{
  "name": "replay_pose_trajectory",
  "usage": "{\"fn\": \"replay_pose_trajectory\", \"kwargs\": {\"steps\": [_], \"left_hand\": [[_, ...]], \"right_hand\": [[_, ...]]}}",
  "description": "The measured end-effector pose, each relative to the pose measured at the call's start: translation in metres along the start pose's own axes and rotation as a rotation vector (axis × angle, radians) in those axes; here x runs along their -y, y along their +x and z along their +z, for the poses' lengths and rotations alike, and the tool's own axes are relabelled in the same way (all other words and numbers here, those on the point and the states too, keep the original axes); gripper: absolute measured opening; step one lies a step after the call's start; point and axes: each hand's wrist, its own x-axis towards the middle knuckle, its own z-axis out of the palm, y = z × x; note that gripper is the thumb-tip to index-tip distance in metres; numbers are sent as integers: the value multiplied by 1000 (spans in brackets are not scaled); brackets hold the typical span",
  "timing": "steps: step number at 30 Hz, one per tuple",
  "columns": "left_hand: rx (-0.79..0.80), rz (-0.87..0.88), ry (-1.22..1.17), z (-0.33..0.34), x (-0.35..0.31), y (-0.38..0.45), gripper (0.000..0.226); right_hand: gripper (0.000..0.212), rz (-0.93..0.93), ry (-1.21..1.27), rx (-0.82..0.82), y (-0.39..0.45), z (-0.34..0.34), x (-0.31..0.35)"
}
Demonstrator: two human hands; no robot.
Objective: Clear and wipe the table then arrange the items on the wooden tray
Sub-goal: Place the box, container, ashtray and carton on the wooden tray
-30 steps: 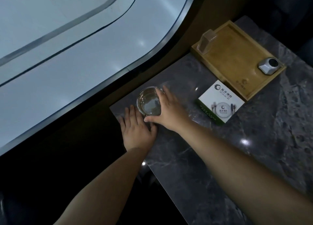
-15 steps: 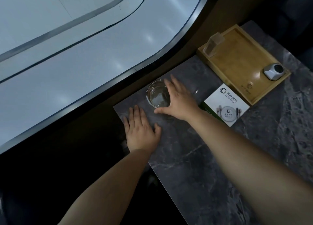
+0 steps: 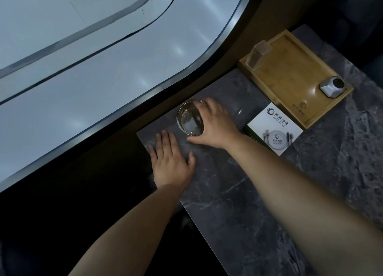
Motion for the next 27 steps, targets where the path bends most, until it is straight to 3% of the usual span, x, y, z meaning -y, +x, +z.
{"fn": "replay_pose_trajectory", "kwargs": {"steps": [4, 8, 12, 15, 21, 27], "left_hand": [[35, 8, 35, -3, -2, 0, 83], [99, 21, 64, -6, -1, 1, 90], [166, 43, 109, -9, -1, 4, 92], [127, 151, 135, -13, -6, 15, 90], [127, 202, 99, -8, -23, 48, 87], [83, 204, 115, -2, -23, 47, 87]], "right_hand": [[104, 113, 179, -56, -11, -7, -7], [102, 123, 261, -213, -28, -42, -17], [102, 242, 238, -354, -31, -92, -61], [101, 365, 154, -413, -22, -115, -112], [101, 578, -98, -333, 15, -122, -189], [99, 664, -96, -334, 54, -114, -228]]}}
